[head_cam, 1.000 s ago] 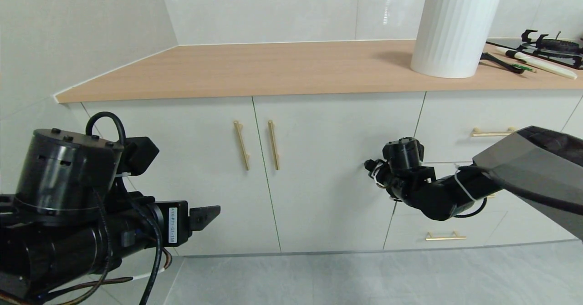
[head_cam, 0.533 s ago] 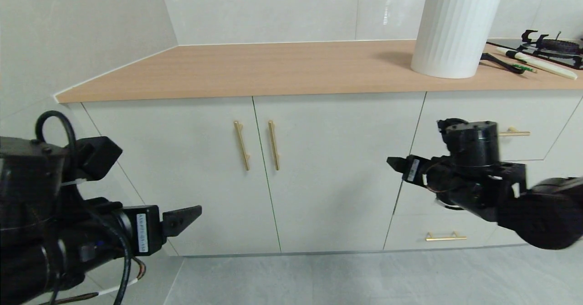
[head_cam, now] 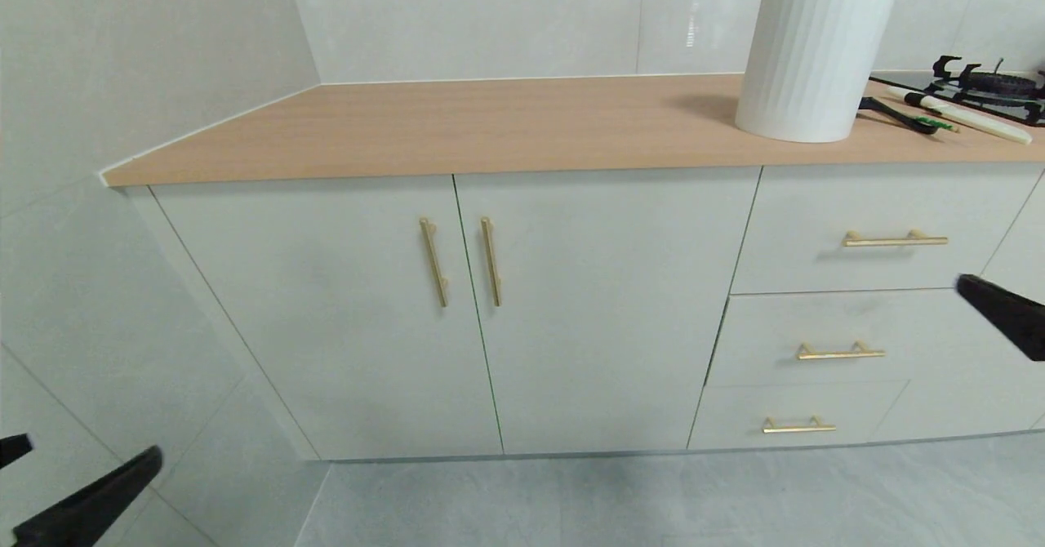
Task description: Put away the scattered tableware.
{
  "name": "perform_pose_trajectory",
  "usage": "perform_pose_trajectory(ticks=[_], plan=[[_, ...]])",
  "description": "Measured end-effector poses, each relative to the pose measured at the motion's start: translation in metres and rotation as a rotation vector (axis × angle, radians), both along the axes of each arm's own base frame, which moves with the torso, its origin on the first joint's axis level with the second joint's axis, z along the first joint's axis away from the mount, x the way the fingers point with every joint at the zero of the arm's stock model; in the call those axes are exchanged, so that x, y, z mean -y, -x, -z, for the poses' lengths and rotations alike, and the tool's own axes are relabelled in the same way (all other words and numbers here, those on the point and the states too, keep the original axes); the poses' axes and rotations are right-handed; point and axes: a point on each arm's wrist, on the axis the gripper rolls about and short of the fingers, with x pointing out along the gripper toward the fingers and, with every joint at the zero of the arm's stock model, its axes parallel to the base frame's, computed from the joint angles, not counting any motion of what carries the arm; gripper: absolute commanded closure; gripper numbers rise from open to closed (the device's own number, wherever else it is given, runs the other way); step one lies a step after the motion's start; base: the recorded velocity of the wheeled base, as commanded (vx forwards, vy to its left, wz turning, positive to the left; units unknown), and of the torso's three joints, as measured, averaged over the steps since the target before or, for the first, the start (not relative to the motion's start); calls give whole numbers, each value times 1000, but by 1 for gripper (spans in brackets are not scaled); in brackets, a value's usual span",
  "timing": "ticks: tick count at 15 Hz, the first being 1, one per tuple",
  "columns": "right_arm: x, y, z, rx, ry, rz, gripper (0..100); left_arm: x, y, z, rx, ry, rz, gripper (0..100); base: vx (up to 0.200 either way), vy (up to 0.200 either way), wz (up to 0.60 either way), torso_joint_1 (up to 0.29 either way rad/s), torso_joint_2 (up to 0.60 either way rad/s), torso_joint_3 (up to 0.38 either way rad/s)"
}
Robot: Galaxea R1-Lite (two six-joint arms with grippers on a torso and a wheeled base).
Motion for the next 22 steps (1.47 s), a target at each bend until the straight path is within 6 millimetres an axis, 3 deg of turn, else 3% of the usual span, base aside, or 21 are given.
perform_pose_trajectory(ticks=[4,7,9,14,16,19,22], plan=[[37,87,20,62,126,161,0,-21,51,26,119,-155,-40,0,0,0,0,0,0,0],[43,132,43,108,178,300,0,-25,69,33,197,-146,-102,0,0,0,0,0,0,0],[42,152,62,138,202,362,0,-25,78,46,226,-148,-156,0,0,0,0,0,0,0],[41,146,105,190,198,402,0,-22,76,90,231,-168,-358,0,0,0,0,0,0,0],[39,135,129,166,130,305,0,-20,73,106,277,-169,-371,0,0,0,0,0,0,0],[34,130,155,9,-22,68,0,-14,71,120,292,-89,-159,0,0,0,0,0,0,0],[34,129,156,5,32,42,0,-12,70,126,262,-39,-58,0,0,0,0,0,0,0]])
